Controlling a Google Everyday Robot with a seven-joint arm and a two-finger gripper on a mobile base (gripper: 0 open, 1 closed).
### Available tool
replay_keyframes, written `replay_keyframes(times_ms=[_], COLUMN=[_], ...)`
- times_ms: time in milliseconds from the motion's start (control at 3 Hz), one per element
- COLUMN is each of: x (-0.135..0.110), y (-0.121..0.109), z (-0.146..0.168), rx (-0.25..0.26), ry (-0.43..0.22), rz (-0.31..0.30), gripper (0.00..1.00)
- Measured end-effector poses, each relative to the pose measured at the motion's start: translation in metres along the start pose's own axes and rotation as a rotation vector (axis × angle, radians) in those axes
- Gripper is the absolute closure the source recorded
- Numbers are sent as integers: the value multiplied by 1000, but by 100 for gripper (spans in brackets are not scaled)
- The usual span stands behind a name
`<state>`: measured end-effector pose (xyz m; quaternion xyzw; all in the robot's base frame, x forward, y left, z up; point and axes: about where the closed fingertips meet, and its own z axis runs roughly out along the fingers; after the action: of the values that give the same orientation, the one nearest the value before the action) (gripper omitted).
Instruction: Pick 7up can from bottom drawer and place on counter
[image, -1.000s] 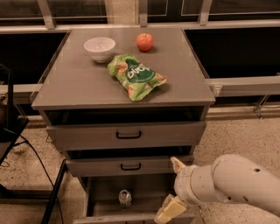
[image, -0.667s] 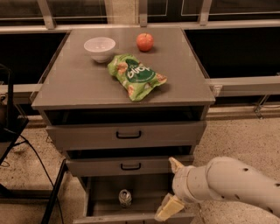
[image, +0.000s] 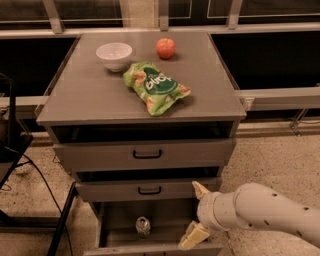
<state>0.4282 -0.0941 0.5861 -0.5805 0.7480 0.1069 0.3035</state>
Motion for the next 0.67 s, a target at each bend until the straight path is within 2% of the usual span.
replay_keyframes(times_ms=[333, 667], x=[22, 51], y=[-5, 4], z=[27, 81], rx=[-22, -109], ry=[-61, -135], rz=[-10, 15], gripper=[0, 0])
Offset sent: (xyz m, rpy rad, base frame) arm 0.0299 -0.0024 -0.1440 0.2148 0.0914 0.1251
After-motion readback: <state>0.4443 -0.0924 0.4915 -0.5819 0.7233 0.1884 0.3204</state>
